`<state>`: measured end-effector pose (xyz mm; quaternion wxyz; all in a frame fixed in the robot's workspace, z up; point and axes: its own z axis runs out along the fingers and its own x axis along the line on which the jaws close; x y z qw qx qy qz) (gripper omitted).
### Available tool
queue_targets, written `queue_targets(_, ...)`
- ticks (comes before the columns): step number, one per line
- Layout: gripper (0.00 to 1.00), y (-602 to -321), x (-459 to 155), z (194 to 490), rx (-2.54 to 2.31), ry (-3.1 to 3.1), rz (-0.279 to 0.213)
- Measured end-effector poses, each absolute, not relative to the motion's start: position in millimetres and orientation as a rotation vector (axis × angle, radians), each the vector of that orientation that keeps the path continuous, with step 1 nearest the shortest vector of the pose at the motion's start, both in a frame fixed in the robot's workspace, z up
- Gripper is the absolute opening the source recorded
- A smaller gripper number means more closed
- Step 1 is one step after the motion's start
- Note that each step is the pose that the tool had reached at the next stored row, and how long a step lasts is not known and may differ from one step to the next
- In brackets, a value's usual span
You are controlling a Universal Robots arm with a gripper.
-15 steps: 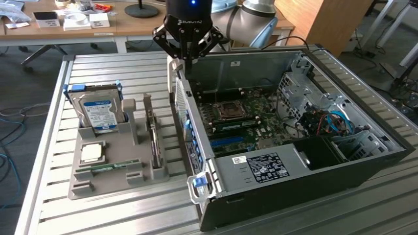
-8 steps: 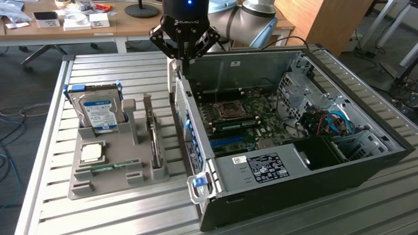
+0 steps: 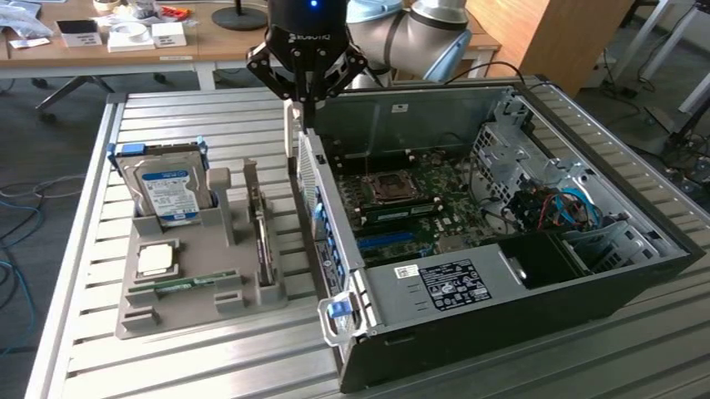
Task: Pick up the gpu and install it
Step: 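Reach for the gpu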
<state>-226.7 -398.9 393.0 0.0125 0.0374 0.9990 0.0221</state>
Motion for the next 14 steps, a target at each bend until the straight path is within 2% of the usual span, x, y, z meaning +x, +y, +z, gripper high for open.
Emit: queue_targets(14,0.11,-399,-239,393,0.117,3.114,0.069)
